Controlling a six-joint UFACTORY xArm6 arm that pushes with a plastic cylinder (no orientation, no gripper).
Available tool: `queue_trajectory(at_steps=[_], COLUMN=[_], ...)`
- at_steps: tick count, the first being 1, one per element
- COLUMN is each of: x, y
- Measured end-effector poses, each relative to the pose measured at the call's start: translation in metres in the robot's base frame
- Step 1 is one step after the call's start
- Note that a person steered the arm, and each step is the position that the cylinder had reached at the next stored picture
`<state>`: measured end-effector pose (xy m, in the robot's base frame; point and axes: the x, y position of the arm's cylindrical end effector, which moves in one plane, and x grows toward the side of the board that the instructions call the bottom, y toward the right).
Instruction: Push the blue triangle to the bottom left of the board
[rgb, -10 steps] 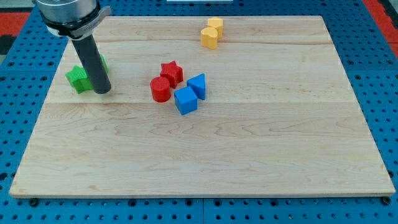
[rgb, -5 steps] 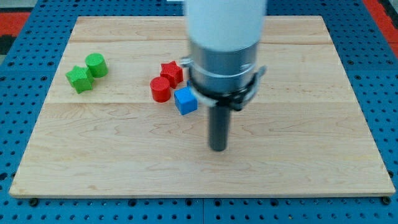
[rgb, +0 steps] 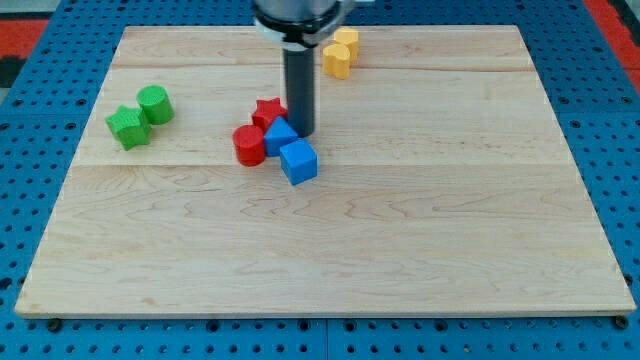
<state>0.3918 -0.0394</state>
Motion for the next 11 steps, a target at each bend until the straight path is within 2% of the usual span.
queue_trajectory(at_steps=[2, 3, 5, 6, 9, 10, 11], x=[-0.001, 0.023, 0.085, 0.101, 0.119, 0.154, 0.172], y=[-0.015, -0.018, -0.093, -0.136, -0.009, -0.010, -0.109])
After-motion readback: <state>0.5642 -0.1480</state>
